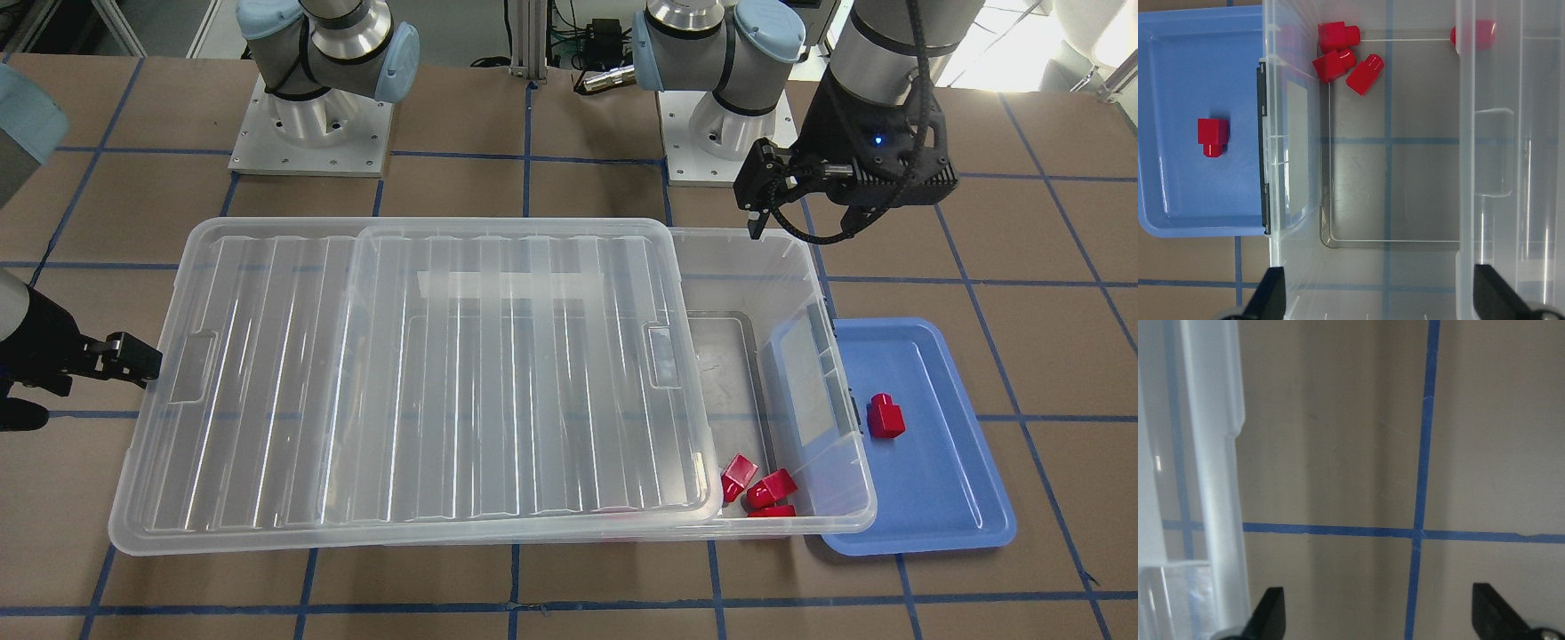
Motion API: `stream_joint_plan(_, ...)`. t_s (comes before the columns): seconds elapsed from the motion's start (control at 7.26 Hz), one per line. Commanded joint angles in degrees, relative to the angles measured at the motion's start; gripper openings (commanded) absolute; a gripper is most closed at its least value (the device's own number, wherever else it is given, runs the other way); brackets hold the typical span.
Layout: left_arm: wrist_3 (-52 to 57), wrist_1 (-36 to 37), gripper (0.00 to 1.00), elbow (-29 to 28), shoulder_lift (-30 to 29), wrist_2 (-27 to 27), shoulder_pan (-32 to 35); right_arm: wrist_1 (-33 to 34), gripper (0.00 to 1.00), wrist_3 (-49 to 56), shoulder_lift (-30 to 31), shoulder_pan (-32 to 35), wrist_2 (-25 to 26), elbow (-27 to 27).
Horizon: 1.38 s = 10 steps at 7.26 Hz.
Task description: Place red block in blue tray from box
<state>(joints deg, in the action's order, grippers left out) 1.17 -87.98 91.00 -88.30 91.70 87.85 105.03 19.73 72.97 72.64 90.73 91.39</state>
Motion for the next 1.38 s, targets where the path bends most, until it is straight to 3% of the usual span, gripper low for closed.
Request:
stream_joint_plan(0.0,0.0,0.0,1.0,0.1,-0.3,-0.2,0.0,0.0,1.0,-5.5,0.0,3.5,0.0,-0.1)
stream_joint_plan(0.69,-0.1,0.0,1.0,0.1,0.0,-0.2,0.0,0.2,1.0,-19.0,0.0,12.6,0.1,-0.8)
stream_joint_plan(1.24,-0.1,0.1,1.0,0.1,0.0,-0.1,0.0,0.5,1.0,-18.2,-0.1,13.7,0.4,-1.1)
